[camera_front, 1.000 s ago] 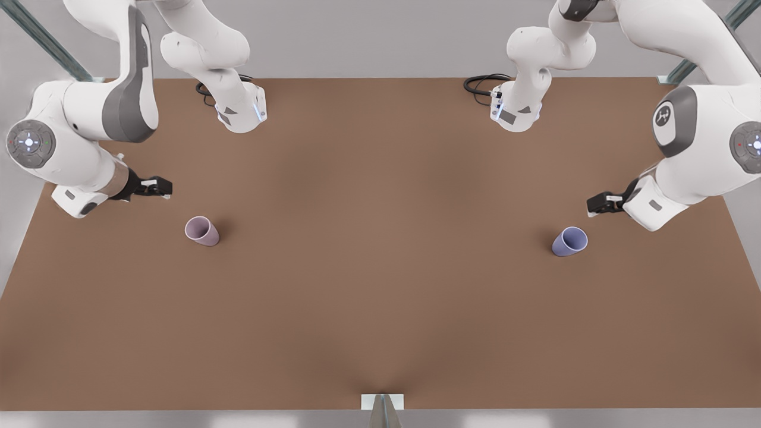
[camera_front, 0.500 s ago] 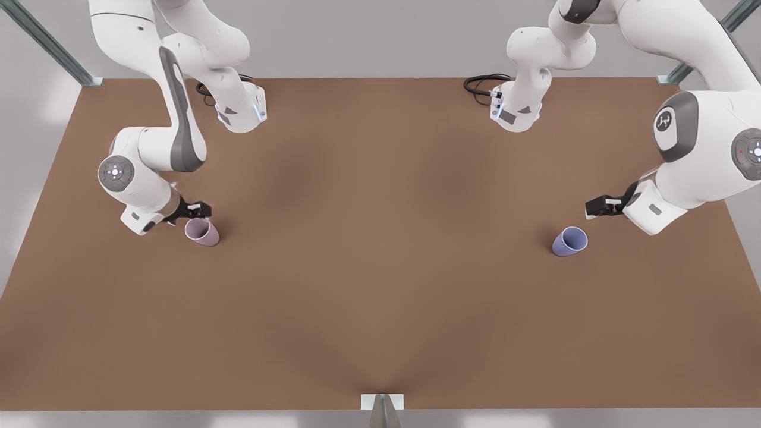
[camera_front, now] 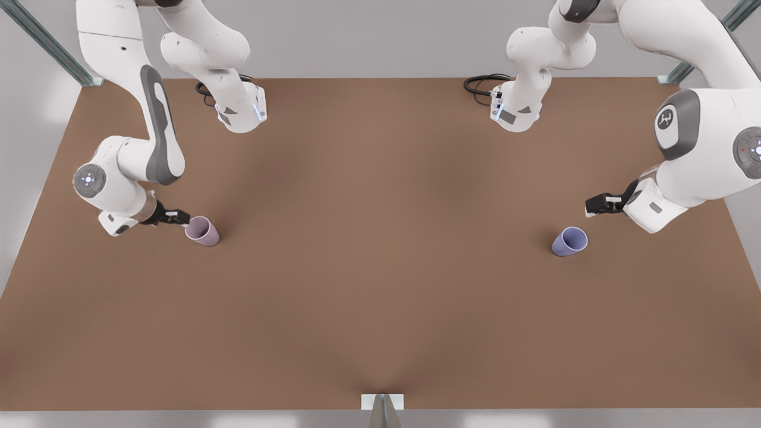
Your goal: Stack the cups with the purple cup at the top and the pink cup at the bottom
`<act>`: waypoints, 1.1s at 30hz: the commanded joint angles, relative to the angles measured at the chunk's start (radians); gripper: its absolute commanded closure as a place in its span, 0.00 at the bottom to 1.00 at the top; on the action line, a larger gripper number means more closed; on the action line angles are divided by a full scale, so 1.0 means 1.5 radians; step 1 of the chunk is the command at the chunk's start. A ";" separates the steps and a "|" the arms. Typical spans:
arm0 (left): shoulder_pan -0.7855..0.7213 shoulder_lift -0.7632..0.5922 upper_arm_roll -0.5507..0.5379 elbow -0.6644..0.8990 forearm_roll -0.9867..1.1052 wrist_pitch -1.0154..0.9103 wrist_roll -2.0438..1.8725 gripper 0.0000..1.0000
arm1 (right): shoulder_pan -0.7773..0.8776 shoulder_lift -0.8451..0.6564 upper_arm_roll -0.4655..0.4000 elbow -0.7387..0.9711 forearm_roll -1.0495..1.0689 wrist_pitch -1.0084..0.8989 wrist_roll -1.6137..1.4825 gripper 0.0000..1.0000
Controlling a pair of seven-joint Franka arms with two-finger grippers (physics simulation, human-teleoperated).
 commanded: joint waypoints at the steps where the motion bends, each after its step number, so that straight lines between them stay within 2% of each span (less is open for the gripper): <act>1: 0.000 -0.001 0.001 0.001 0.000 -0.008 0.002 0.00 | -0.002 0.006 0.000 -0.005 0.002 0.024 -0.014 0.00; 23: 0.000 0.005 0.001 -0.006 0.000 -0.018 0.000 0.00 | -0.012 0.085 0.000 -0.059 0.005 0.122 -0.034 0.00; 24: 0.000 0.005 0.001 -0.006 0.001 -0.018 0.000 0.00 | -0.012 0.086 0.000 -0.059 0.005 0.122 -0.033 0.04; 26: 0.000 0.006 0.001 -0.006 0.001 -0.018 0.000 0.00 | -0.012 0.088 0.001 -0.059 0.006 0.122 -0.030 0.23; 27: 0.001 0.006 0.001 -0.006 0.002 -0.018 0.000 0.00 | -0.010 0.091 0.001 -0.059 0.032 0.121 -0.030 0.27; 30: 0.000 0.006 0.001 -0.006 0.002 -0.018 0.000 0.00 | -0.009 0.094 0.001 -0.059 0.037 0.120 -0.029 0.32; 33: 0.000 0.006 0.001 -0.006 0.002 -0.018 0.000 0.00 | -0.005 0.093 0.001 -0.058 0.039 0.118 -0.026 0.50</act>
